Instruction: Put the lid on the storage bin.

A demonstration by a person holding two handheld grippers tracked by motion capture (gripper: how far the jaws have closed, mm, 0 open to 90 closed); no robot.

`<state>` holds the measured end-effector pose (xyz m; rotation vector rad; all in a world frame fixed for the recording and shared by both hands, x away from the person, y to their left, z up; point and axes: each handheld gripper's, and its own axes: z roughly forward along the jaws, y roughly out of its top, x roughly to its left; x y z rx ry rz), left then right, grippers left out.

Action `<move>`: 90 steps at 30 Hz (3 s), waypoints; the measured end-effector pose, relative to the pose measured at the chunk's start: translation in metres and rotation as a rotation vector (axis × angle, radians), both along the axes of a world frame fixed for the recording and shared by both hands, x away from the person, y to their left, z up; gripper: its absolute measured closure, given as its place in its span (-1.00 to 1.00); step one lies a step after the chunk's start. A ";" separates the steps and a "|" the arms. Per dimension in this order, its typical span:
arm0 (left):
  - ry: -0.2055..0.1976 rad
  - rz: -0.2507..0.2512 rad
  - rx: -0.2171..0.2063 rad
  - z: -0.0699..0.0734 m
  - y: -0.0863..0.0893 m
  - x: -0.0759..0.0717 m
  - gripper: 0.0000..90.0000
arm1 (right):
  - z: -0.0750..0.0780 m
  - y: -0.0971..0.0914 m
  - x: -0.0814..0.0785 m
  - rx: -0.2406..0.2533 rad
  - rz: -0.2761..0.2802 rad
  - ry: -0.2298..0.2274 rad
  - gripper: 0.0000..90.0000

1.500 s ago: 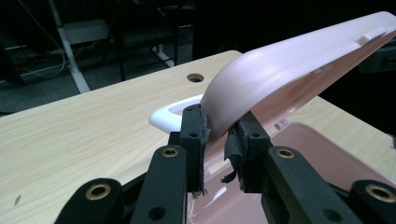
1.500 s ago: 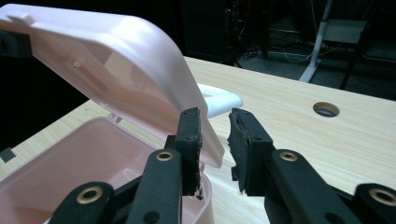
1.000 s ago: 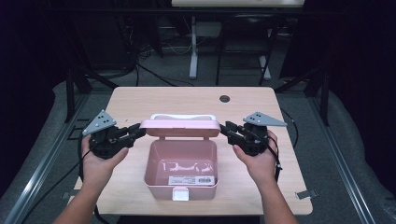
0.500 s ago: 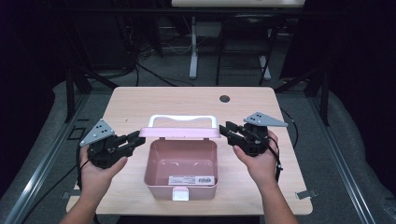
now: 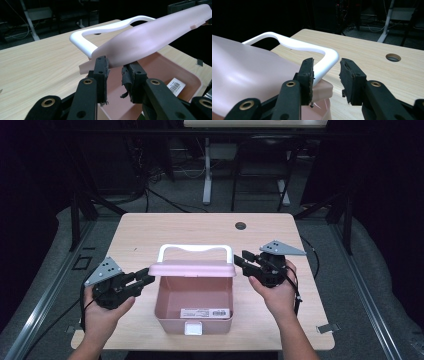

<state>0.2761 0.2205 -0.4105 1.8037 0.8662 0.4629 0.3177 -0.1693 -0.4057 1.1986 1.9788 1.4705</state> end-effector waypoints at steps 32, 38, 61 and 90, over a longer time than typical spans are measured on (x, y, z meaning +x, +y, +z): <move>0.016 -0.013 0.008 -0.019 0.003 -0.024 0.62 | -0.008 0.003 0.004 -0.010 -0.007 0.017 0.35; 0.021 -0.019 0.011 -0.023 0.004 -0.029 0.62 | -0.008 0.003 0.004 -0.009 -0.014 0.018 0.35; 0.063 -0.034 -0.003 -0.044 0.008 -0.042 0.62 | -0.011 0.002 0.005 -0.008 -0.020 0.033 0.34; 0.091 -0.061 0.009 -0.066 0.010 -0.052 0.64 | -0.014 0.005 0.006 -0.014 -0.016 0.033 0.33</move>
